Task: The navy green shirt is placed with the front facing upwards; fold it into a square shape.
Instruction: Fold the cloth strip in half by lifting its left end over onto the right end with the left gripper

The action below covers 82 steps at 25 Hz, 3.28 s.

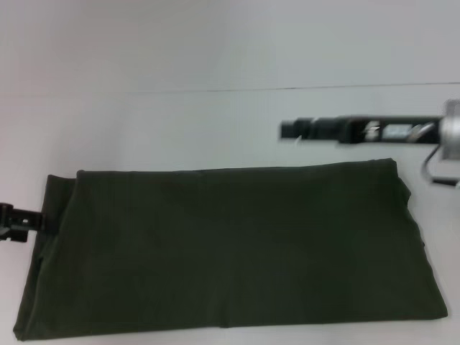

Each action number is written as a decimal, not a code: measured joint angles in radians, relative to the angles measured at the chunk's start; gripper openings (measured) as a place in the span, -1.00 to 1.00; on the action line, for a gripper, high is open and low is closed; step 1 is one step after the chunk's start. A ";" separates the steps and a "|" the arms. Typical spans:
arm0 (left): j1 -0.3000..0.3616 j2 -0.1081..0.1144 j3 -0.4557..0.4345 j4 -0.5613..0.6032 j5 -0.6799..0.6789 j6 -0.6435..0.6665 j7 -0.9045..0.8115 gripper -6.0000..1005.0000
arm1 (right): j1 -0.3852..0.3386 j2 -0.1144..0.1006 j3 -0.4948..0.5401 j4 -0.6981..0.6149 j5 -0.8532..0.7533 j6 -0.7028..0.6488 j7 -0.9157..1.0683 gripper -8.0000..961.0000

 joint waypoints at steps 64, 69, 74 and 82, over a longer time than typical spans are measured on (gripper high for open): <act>-0.043 0.004 0.083 -0.165 0.105 -0.209 -0.029 0.66 | -0.009 0.068 -0.258 0.025 -0.060 0.243 -0.397 0.66; -0.044 0.004 0.084 -0.164 0.110 -0.214 -0.030 0.66 | -0.009 0.068 -0.258 0.025 -0.060 0.241 -0.397 0.66; -0.044 0.004 0.085 -0.164 0.112 -0.214 -0.027 0.66 | -0.006 0.068 -0.258 0.025 -0.060 0.239 -0.397 0.66; -0.044 0.003 0.088 -0.169 0.113 -0.218 -0.027 0.66 | -0.005 0.068 -0.258 0.025 -0.060 0.238 -0.396 0.66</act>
